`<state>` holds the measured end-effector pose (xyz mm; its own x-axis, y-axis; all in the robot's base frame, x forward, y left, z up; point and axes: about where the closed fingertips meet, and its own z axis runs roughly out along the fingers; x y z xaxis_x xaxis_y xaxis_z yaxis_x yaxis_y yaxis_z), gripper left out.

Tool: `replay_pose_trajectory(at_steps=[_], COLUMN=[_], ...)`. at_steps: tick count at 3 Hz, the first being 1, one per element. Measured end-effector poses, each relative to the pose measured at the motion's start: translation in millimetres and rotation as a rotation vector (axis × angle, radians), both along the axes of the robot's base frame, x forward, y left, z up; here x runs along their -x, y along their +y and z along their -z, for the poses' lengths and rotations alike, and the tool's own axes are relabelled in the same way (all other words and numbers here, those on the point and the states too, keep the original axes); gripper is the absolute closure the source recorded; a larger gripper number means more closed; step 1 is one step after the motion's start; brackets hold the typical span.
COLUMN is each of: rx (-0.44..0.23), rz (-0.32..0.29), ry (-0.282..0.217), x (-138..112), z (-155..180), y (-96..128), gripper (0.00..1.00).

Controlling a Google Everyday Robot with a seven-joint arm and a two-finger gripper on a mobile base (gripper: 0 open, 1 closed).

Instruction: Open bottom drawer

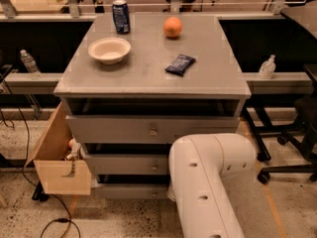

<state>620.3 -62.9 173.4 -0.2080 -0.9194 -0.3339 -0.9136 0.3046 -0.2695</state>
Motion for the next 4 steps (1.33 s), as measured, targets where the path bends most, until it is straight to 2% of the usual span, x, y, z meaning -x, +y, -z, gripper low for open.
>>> replay_pose_trajectory(at_steps=[1, 2, 4], rx=[-0.002, -0.017, -0.017], rz=[0.001, 0.018, 0.018], ry=[0.0, -0.006, -0.006], x=[1.3, 17.6, 17.3], z=[-1.9, -11.7, -16.2], y=[-0.3, -3.7, -3.7], gripper=[1.0, 1.0, 1.0])
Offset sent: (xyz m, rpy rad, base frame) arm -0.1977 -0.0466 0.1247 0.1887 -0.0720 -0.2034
